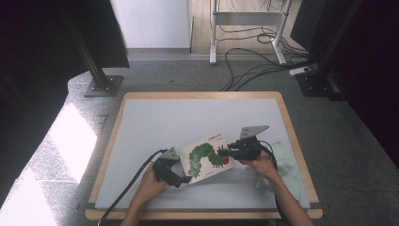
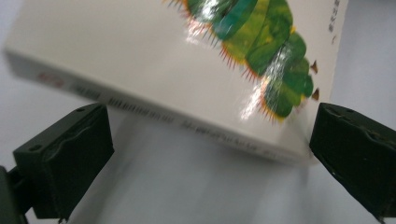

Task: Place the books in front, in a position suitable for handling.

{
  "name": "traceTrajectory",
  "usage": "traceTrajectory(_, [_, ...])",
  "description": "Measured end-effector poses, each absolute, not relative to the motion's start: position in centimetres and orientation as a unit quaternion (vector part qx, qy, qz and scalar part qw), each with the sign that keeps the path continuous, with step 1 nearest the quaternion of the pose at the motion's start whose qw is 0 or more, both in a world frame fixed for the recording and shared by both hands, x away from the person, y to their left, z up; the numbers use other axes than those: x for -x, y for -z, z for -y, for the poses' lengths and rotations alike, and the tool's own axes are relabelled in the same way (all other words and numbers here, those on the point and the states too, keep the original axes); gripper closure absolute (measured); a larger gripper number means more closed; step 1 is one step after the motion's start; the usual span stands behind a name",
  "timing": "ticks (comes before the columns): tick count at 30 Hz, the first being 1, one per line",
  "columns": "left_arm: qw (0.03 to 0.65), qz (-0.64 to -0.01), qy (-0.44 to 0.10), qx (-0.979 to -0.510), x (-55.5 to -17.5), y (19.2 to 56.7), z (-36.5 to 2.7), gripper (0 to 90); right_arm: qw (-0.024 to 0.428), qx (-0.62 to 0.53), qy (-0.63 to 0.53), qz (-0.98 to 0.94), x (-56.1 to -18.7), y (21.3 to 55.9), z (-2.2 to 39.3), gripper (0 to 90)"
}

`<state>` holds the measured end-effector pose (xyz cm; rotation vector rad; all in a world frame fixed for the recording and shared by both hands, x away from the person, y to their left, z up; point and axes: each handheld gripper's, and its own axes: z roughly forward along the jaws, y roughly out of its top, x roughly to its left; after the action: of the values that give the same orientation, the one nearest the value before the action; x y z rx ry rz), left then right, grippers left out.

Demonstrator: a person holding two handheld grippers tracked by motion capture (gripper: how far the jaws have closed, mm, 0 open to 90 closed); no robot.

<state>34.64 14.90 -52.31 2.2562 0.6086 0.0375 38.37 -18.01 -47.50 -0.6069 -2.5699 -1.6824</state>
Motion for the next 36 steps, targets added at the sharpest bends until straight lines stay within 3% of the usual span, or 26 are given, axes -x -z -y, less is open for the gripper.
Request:
traceTrajectory(3, [0.392,-0.233,-0.014,-0.890,-34.6,52.2,-14.2,0.0,0.008,0.194,0.533,0.823,-38.2,47.4,18.2,73.1])
traceTrajectory(11, [0.378,-0.242,-0.024,-0.893,-34.3,51.7,-13.7,0.0,0.014,0.247,0.498,0.831,-38.4,48.3,18.6,62.0])
traceTrajectory(21, [0.391,-0.254,-0.010,-0.885,-34.2,51.3,-13.8,0.0,-0.012,0.291,0.456,0.841,-38.0,48.3,18.1,56.8])
traceTrajectory(24, [0.388,-0.253,-0.033,-0.886,-33.8,50.9,-13.9,4.8,-0.023,0.288,0.447,0.847,-37.8,48.3,18.2,56.0])
traceTrajectory(28, [0.388,-0.256,-0.060,-0.883,-33.5,50.5,-13.9,17.6,-0.034,0.293,0.436,0.850,-37.7,48.5,18.4,56.5])
traceTrajectory(33, [0.391,-0.246,-0.063,-0.885,-33.1,50.3,-13.9,23.0,-0.045,0.293,0.432,0.852,-37.5,48.8,18.5,56.4])
traceTrajectory(34, [0.391,-0.244,-0.063,-0.885,-33.0,50.2,-13.8,28.5,-0.054,0.298,0.424,0.854,-37.4,48.9,18.5,53.8])
traceTrajectory(36, [0.390,-0.241,-0.062,-0.886,-32.9,50.1,-13.8,30.6,-0.056,0.298,0.427,0.852,-37.4,48.9,18.6,51.6])
